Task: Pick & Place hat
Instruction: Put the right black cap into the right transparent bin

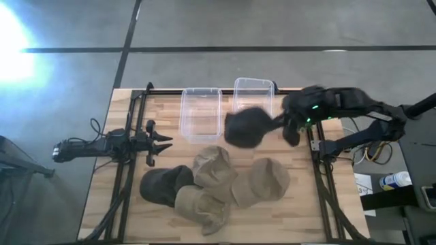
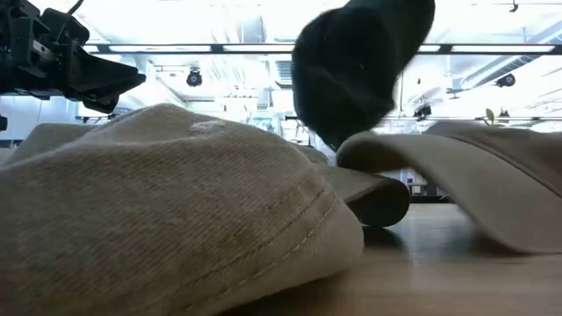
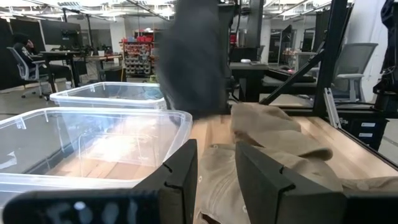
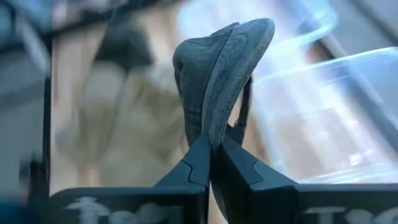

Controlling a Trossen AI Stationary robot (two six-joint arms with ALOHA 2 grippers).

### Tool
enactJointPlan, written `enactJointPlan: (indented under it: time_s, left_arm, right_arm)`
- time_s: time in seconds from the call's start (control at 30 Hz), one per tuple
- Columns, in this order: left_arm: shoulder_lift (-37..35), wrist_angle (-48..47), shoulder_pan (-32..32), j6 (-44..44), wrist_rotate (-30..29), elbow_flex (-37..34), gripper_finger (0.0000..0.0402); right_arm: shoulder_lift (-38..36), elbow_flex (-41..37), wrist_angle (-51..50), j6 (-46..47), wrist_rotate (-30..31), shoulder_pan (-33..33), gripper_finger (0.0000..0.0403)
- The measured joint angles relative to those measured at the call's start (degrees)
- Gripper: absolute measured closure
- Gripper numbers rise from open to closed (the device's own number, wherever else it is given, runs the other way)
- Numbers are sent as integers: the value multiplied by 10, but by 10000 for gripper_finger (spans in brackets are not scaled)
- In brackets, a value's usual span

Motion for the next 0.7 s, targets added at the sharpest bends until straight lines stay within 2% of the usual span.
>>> enactJointPlan:
  time_s: [0.07, 0.2, 0.27, 0.37, 0.57, 0.7]
  left_arm:
    - [0, 0, 0, 0, 0, 0, 299]
    - [0, 0, 0, 0, 0, 0, 299]
    - [0, 0, 0, 0, 0, 0, 299]
    - [0, 0, 0, 0, 0, 0, 299]
    - [0, 0, 0, 0, 0, 0, 299]
    - [0, 0, 0, 0, 0, 0, 299]
  right_arm:
    - [-22, 0, 21, 47, 69, -8, 390]
    - [-46, 0, 31, 128, 245, -33, 390]
    - [-50, 0, 29, 138, 276, -62, 390]
    - [-40, -3, 31, 137, 246, -119, 390]
    - [16, -32, 46, 135, 85, -216, 390]
    - [58, -59, 47, 137, 40, -254, 390]
